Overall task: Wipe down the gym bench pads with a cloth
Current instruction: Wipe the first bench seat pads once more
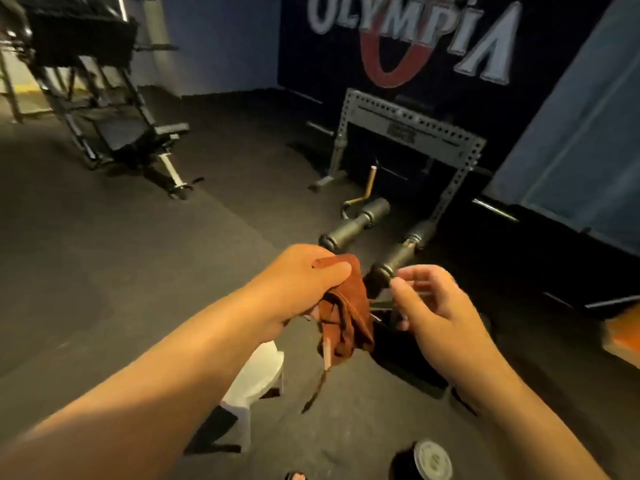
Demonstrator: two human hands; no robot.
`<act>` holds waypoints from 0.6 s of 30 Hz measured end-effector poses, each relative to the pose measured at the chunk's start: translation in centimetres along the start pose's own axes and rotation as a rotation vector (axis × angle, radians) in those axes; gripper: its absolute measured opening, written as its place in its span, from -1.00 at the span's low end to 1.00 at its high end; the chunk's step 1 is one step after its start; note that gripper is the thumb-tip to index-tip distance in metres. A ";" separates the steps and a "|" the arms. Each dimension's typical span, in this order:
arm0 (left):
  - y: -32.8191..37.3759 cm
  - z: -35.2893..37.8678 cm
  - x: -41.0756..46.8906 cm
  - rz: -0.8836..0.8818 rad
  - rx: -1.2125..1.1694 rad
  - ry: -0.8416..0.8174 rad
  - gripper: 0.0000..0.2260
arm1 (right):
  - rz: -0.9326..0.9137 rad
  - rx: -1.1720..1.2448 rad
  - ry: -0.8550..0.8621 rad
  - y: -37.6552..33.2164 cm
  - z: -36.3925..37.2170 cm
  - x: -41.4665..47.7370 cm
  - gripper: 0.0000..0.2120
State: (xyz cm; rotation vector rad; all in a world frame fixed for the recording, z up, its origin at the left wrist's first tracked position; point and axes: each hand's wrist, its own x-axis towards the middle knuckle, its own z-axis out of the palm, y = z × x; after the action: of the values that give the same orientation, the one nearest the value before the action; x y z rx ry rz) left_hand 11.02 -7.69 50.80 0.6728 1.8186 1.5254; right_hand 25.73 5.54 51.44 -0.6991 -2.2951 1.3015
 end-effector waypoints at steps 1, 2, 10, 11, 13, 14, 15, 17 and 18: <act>0.4 1.8 0.4 -0.004 -0.017 -0.036 -0.79 | 0.017 0.074 -0.091 -0.3 -1.0 -1.0 -0.75; 0.9 3.4 0.6 -0.016 -0.058 -0.078 -0.79 | 0.033 0.105 -0.185 -0.9 -1.8 -2.0 -0.70; 2.1 9.4 3.8 -0.160 -0.231 -0.524 -0.61 | 0.219 -0.036 0.141 4.2 -6.2 -0.9 -0.82; 2.1 9.8 4.3 -0.151 -0.208 -0.531 -0.63 | 0.232 -0.013 0.185 4.9 -6.7 -0.2 -0.80; 2.3 10.5 5.4 -0.118 -0.164 -0.492 -0.66 | 0.264 0.109 0.227 5.4 -7.7 0.8 -0.62; 2.3 11.0 6.1 -0.102 -0.129 -0.427 -0.67 | 0.297 0.214 0.250 5.5 -8.3 1.3 -0.59; 2.1 11.4 7.0 -0.098 -0.083 -0.340 -0.68 | 0.336 0.338 0.270 5.7 -8.9 1.8 -0.60; 1.8 12.2 8.9 -0.145 0.000 -0.215 -0.67 | 0.397 0.669 0.262 6.1 -10.2 3.0 -0.70; 1.7 12.7 9.6 -0.200 0.019 -0.227 -0.61 | 0.402 0.819 0.237 6.3 -10.9 3.6 -0.71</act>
State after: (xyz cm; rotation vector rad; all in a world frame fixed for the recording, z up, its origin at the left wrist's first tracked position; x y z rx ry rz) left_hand 14.42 7.93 49.70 0.6253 1.6764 1.2501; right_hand 30.48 17.77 51.53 -0.9503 -1.2768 2.0103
